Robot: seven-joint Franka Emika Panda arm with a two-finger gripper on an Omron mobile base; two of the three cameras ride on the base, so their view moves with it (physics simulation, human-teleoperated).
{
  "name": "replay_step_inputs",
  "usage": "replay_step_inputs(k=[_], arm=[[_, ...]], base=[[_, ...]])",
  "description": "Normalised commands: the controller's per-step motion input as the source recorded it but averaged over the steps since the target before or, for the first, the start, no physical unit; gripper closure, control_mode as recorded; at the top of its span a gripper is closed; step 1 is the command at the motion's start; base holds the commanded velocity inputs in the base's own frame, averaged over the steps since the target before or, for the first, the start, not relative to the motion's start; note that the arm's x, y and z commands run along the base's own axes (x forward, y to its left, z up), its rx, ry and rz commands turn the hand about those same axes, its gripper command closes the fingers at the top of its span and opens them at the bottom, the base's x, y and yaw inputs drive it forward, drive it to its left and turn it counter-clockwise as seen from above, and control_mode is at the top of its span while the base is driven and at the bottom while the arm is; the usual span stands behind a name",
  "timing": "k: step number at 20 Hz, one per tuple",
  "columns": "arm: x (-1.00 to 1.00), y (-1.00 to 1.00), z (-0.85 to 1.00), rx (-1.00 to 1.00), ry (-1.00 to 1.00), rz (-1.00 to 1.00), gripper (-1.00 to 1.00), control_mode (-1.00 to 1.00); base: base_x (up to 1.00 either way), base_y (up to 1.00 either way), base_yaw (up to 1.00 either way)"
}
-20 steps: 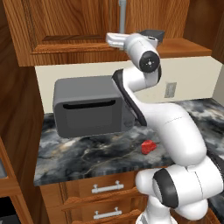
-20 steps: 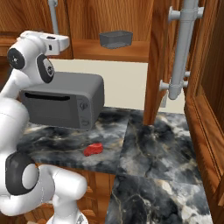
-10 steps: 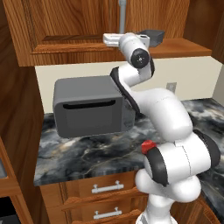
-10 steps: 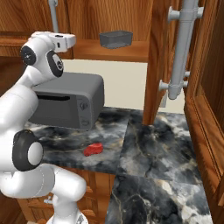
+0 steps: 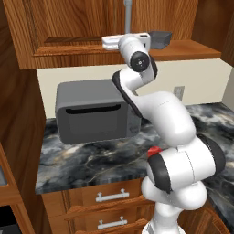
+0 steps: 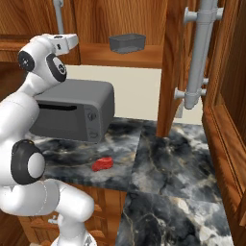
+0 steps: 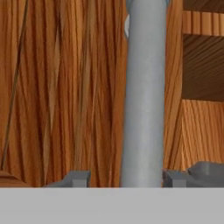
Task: Retrieve the tupperware from the cabinet, then place the raw meat into the tupperware to avoid contamination.
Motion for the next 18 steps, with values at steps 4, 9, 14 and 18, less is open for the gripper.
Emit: replay_step_inputs(k=[4,9,14,18], arm=[[0.37,0.01,-0.08,-0.02,0.01,-0.01,1.0,-1.0],[0.13,-0.01,-0.05,0.0,0.0,0.0,1.0,-1.0],[0.01,0.0,-0.06,-0.01,0.0,0.0,1.0,-1.0],[-0.14,0.01,0.03,0.0,0.0,0.0,1.0,-1.0]], base=[[0.0,0.0,0.0],[0.0,0.0,0.0],[0.0,0.0,0.0],[0.0,0.0,0.0]])
